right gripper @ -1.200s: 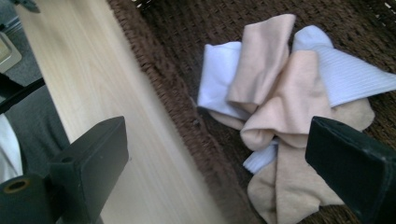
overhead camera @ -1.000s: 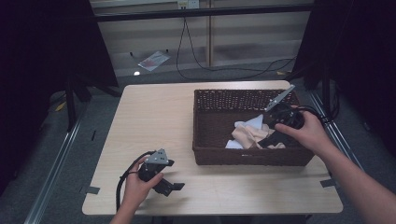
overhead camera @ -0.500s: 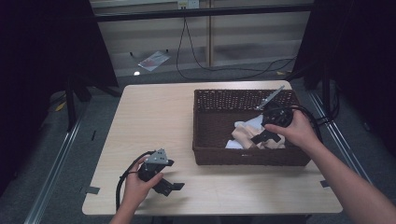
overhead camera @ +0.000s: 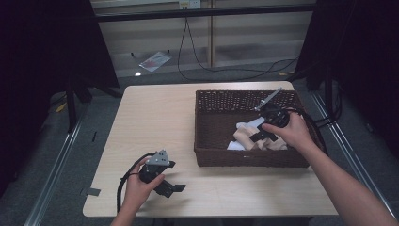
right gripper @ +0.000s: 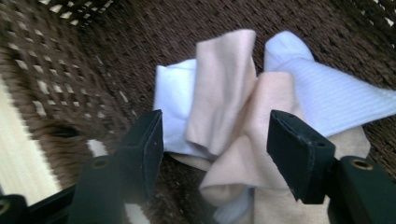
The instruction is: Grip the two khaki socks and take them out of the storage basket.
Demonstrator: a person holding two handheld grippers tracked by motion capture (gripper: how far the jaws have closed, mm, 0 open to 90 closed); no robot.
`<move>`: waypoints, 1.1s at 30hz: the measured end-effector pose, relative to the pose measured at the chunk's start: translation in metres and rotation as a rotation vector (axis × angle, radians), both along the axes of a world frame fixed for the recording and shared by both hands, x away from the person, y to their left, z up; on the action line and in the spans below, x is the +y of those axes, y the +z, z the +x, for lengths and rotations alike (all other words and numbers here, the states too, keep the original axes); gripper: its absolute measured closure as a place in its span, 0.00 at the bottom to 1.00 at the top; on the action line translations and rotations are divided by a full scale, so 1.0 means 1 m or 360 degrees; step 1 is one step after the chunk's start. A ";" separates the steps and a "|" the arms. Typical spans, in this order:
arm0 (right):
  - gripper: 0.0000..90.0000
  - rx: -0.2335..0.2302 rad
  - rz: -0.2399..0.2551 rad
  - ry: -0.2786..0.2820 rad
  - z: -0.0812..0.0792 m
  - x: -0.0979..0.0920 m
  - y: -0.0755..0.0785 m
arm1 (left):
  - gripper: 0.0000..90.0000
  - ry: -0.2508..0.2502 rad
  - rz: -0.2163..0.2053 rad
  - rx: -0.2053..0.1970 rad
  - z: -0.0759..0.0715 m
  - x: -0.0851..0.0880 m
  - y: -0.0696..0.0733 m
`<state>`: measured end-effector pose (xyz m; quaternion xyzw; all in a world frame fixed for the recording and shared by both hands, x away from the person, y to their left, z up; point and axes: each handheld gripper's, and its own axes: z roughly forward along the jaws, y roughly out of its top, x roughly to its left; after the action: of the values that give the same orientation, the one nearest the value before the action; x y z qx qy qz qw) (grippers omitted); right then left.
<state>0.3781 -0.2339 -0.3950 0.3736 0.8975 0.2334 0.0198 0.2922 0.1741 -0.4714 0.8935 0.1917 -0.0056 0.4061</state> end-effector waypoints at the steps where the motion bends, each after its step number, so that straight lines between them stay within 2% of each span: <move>1: 0.41 0.0000 0.0000 0.0000 0.000 0.000 0.000 | 0.04 0.0000 0.0000 0.0000 0.000 0.000 0.000; 6: 0.48 0.0003 -0.0001 -0.0034 0.003 -0.002 -0.010 | 0.04 -0.0002 -0.0005 0.0005 0.000 0.000 0.000; 10: 0.58 0.0019 0.0029 -0.0028 0.005 -0.001 -0.014 | 0.04 0.0002 0.0005 -0.0001 0.000 0.000 0.000; 15: 0.62 0.0030 0.0014 -0.0022 0.006 0.001 -0.017 | 0.04 0.0007 0.0002 0.0005 0.000 -0.001 0.000; 17: 0.67 0.0049 0.0018 -0.0015 0.007 0.004 -0.021 | 0.04 -0.0001 -0.0005 -0.0001 0.001 -0.001 -0.001; 20: 0.70 0.0060 0.0016 -0.0012 0.008 0.007 -0.025 | 0.04 0.0006 -0.0019 0.0002 0.001 0.000 -0.001; 22: 0.77 0.0061 0.0007 -0.0014 0.009 0.009 -0.027 | 0.04 0.0002 -0.0014 0.0001 0.001 -0.001 0.000; 26: 0.96 0.0056 0.0007 -0.0013 0.010 0.012 -0.027 | 0.04 0.0008 -0.0013 -0.0003 0.000 0.000 0.000; 33: 0.98 0.0061 -0.0013 0.0003 0.007 0.011 -0.017 | 0.04 0.0019 -0.0026 -0.0001 0.000 0.001 0.001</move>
<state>0.3849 -0.2228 -0.4115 0.3772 0.8990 0.2225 0.0039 0.2922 0.1749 -0.4705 0.8890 0.1970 -0.0045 0.4134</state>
